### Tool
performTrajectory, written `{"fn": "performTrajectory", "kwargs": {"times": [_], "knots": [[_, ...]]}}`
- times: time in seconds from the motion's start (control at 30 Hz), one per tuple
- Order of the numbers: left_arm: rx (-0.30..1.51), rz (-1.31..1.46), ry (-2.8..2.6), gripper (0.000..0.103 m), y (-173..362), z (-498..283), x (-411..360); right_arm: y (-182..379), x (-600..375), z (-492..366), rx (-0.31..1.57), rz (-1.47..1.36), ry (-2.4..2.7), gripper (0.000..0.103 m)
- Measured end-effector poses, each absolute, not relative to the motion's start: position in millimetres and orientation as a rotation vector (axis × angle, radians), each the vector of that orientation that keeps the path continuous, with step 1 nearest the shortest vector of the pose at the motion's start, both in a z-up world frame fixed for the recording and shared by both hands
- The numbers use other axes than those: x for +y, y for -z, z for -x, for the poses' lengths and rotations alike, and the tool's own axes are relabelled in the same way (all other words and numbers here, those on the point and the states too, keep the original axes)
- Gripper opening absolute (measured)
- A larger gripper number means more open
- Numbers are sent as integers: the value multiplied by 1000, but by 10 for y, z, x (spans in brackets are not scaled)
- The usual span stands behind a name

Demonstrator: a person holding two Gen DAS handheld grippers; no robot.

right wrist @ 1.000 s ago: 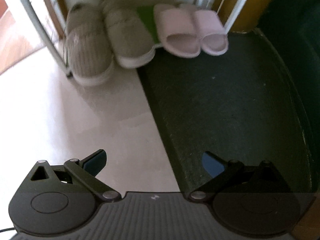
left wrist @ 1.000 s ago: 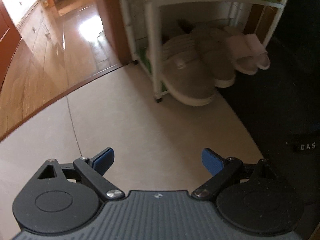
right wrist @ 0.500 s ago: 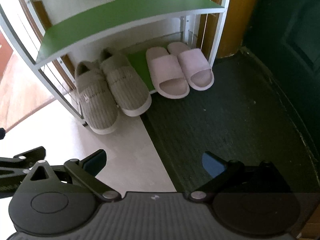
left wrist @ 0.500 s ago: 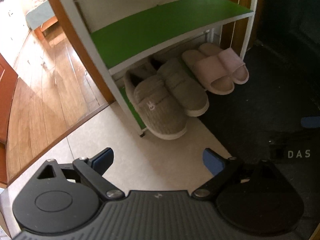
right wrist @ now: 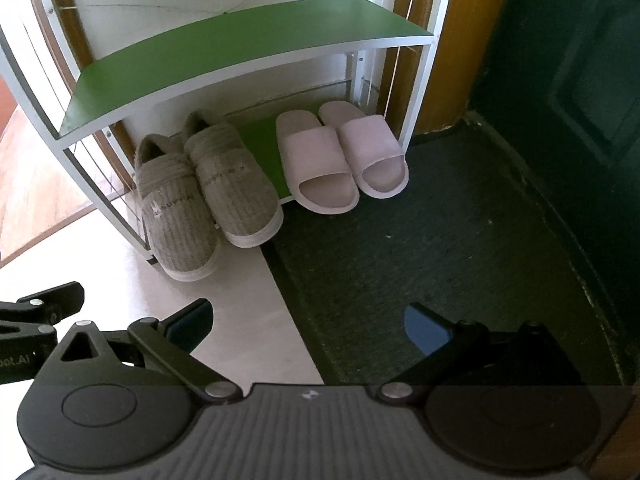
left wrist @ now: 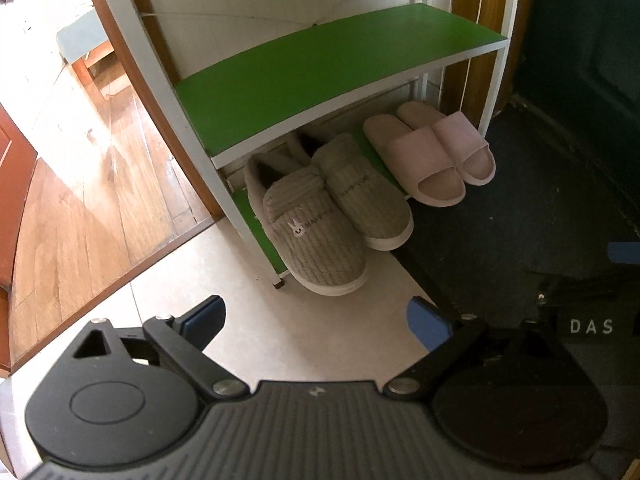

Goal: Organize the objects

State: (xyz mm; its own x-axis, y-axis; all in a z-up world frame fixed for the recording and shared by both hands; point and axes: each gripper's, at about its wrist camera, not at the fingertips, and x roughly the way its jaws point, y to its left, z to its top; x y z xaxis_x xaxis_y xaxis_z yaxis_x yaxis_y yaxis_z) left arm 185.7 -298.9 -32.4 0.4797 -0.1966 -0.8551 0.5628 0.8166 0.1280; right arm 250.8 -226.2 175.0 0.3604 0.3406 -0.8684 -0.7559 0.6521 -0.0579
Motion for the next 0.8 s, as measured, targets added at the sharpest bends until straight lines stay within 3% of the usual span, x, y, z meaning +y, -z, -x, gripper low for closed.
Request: {"fn": "performTrajectory", "kwargs": {"times": [0.8], "knots": [[969,-424,478,98,316,-1867,-3012,-1769,-2267,-2533,964,503,-744,103]]}}
